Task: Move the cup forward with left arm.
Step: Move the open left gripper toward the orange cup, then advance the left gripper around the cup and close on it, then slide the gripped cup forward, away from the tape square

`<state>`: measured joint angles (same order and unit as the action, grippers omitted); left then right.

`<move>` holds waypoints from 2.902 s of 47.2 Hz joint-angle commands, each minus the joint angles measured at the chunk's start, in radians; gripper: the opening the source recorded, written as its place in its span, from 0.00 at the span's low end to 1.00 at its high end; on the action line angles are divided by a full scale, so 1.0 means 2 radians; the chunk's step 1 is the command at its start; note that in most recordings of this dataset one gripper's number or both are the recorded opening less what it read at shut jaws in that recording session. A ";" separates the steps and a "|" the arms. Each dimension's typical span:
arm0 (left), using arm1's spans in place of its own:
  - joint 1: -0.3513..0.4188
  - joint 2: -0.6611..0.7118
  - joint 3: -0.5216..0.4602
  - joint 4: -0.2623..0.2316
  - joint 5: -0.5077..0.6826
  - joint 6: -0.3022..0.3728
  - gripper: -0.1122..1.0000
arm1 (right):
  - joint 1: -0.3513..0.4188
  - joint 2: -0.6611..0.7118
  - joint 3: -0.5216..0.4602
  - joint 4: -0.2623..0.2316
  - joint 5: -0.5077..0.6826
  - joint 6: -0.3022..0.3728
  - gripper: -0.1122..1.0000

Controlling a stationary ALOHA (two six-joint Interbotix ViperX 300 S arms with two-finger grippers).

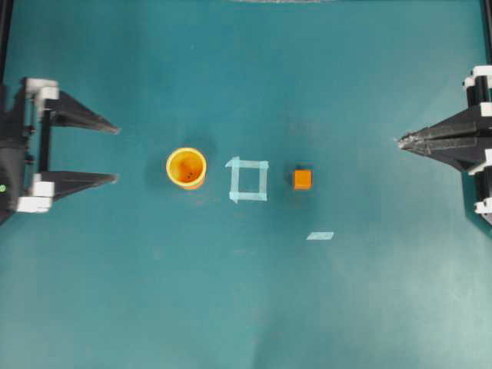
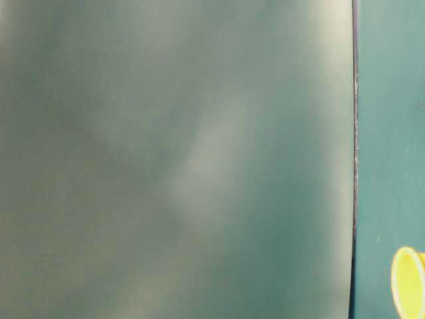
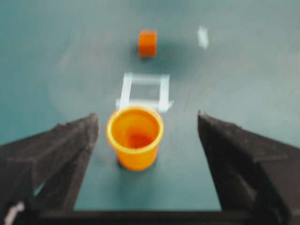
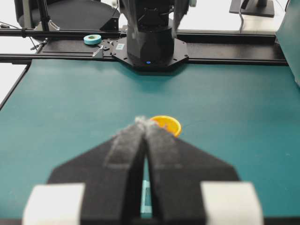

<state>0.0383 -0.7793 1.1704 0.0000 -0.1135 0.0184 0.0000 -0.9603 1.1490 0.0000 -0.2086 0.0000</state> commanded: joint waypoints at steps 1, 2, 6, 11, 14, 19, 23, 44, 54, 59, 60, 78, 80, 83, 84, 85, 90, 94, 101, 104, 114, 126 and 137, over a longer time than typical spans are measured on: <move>0.006 0.047 -0.018 0.002 -0.028 -0.001 0.86 | 0.000 0.002 -0.016 0.001 -0.002 0.001 0.09; 0.007 0.057 -0.019 0.002 -0.033 -0.001 0.87 | 0.000 0.002 -0.016 0.001 -0.002 0.001 0.09; 0.007 0.103 -0.026 0.002 -0.054 0.000 0.87 | 0.000 0.002 -0.017 0.001 -0.002 0.002 0.09; 0.008 0.160 -0.032 0.002 -0.074 0.001 0.87 | 0.000 0.003 -0.018 0.001 -0.001 0.001 0.09; 0.005 0.186 -0.034 0.002 -0.092 0.001 0.87 | 0.000 0.003 -0.018 0.001 -0.002 0.002 0.09; 0.002 0.221 -0.029 0.002 -0.145 0.004 0.87 | 0.000 0.002 -0.018 0.001 -0.001 0.002 0.09; 0.002 0.238 -0.025 0.003 -0.179 0.012 0.87 | 0.000 0.002 -0.020 0.001 0.002 0.002 0.09; 0.018 0.303 0.005 0.000 -0.246 0.025 0.87 | 0.000 0.002 -0.021 0.001 0.014 0.001 0.09; 0.025 0.347 -0.006 0.000 -0.274 0.024 0.87 | 0.000 0.001 -0.021 0.001 0.014 0.001 0.09; 0.025 0.371 -0.017 0.000 -0.276 0.023 0.87 | 0.000 0.000 -0.023 0.001 0.015 0.001 0.09; 0.025 0.375 -0.018 0.000 -0.278 0.023 0.87 | 0.000 0.000 -0.024 0.001 0.015 0.001 0.09; 0.025 0.407 -0.051 0.000 -0.291 0.023 0.87 | 0.000 -0.006 -0.028 0.001 0.040 0.000 0.09; 0.025 0.407 -0.052 0.000 -0.291 0.023 0.87 | 0.000 -0.006 -0.028 0.001 0.041 0.000 0.09; 0.024 0.407 -0.054 0.000 -0.291 0.022 0.87 | 0.000 -0.006 -0.028 0.001 0.043 0.000 0.09; 0.022 0.408 -0.054 0.000 -0.291 0.022 0.87 | 0.000 -0.006 -0.028 0.001 0.044 0.000 0.09; 0.022 0.409 -0.055 0.000 -0.291 0.022 0.87 | 0.000 -0.006 -0.028 0.001 0.044 0.000 0.09; 0.020 0.410 -0.059 0.000 -0.292 0.022 0.87 | 0.000 -0.006 -0.028 0.001 0.044 0.000 0.09; 0.020 0.416 -0.062 0.000 -0.292 0.020 0.87 | 0.000 -0.006 -0.028 0.001 0.044 0.000 0.09; 0.018 0.428 -0.068 0.000 -0.291 0.015 0.86 | 0.000 -0.006 -0.028 0.000 0.045 -0.001 0.09; 0.016 0.429 -0.069 0.000 -0.291 0.016 0.85 | 0.000 -0.006 -0.028 0.000 0.045 0.000 0.09; 0.008 0.425 -0.067 0.001 -0.291 0.017 0.70 | 0.000 -0.005 -0.028 0.000 0.045 0.000 0.09; -0.017 0.410 -0.065 0.001 -0.289 0.018 0.70 | 0.000 -0.006 -0.028 0.000 0.055 0.000 0.09; -0.041 0.397 -0.061 0.001 -0.285 0.015 0.71 | 0.000 -0.006 -0.028 0.001 0.055 0.000 0.09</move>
<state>-0.0230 0.0399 1.0508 0.0015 -0.6811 0.0522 0.0000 -0.9741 1.1244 -0.0015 -0.0951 0.0000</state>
